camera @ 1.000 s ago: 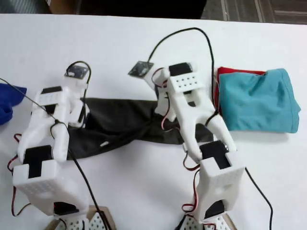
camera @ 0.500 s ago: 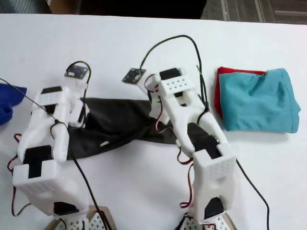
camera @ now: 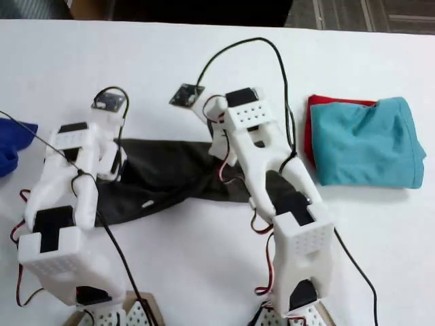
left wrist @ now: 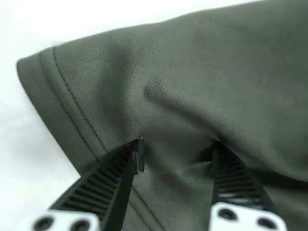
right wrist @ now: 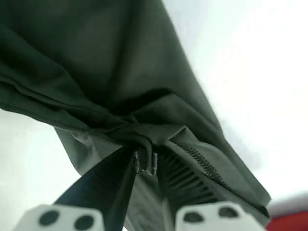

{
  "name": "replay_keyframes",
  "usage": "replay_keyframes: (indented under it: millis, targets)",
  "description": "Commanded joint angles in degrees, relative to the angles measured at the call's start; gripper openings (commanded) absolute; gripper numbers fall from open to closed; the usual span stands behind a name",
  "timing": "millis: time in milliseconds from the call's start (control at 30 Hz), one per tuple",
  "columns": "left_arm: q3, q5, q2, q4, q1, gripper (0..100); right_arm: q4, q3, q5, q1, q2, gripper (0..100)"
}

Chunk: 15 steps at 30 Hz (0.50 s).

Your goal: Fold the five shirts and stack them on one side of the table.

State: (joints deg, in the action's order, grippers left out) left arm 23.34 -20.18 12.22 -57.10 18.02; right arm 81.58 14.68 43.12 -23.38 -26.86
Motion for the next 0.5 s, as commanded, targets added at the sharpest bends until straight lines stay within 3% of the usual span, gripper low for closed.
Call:
replay_keyframes:
  millis: [0, 333, 467]
  targets:
    - [-0.13, 0.18, 0.09, 1.93, -0.97, 24, -1.1, 2.64, -0.35, -0.57, 3.82, 2.3]
    - [-0.13, 0.18, 0.09, 1.93, -0.97, 24, -4.35, 2.64, -0.18, -1.54, 3.82, 2.9]
    - [-0.13, 0.18, 0.09, 1.93, -0.97, 24, -2.68, 2.55, -0.18, -1.71, 4.09, 12.2]
